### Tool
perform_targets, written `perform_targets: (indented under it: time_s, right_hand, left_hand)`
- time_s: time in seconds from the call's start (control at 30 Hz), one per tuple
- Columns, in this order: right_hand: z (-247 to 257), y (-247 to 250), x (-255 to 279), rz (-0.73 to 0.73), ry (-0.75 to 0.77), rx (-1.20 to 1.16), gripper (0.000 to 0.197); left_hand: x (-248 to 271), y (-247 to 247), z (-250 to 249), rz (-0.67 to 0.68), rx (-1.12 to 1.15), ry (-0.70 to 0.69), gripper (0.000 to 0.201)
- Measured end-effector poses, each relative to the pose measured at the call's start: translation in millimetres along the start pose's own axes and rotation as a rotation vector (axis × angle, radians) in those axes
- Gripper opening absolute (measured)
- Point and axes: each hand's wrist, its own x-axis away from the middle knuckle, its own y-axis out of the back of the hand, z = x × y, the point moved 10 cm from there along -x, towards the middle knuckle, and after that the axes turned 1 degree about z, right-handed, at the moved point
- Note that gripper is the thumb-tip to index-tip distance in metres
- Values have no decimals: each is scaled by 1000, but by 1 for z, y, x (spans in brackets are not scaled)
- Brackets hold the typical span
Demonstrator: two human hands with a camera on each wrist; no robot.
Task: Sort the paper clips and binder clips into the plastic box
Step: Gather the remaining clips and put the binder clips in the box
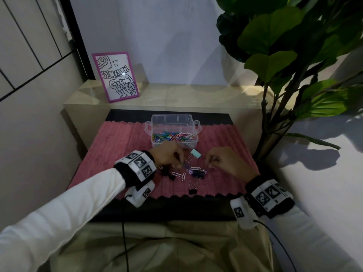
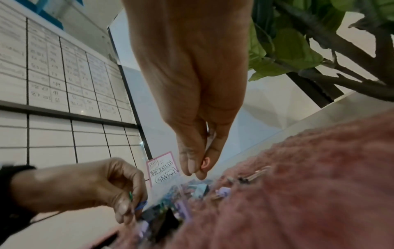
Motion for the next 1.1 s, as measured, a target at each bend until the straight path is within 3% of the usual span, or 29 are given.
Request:
perform_targets:
  time_s: [0.13, 0.3, 0.43, 0.67, 0.8, 0.93, 1.03, 1.1]
  right_hand:
    - [13, 12, -6, -67, -12, -86, 17]
    - [31, -23, -23, 88, 11, 26, 18]
    - [24, -39, -27, 210, -39, 117, 16]
    - [24, -39, -21, 185, -26, 102, 15]
    - [18, -31, -18, 149, -67, 15, 18]
    - [5, -17, -14, 87, -150, -220, 17]
    - [-4, -11, -14, 126, -176, -388, 14]
    - [-9, -8, -17, 140, -197, -496, 10]
  left_hand:
    - [12, 22, 19, -136, 266, 43, 10]
    - [32, 41, 30, -215, 422, 69, 14]
    - [45, 63, 42, -263, 386, 93, 12]
    - [31, 104, 63, -392, 290, 181, 12]
    - [5, 110, 62, -337, 283, 174, 16]
    - [-12, 102, 66, -227, 184, 186, 23]
    - [-11, 96, 67, -154, 99, 186, 29]
    - [-6, 98, 67, -180, 85, 174, 29]
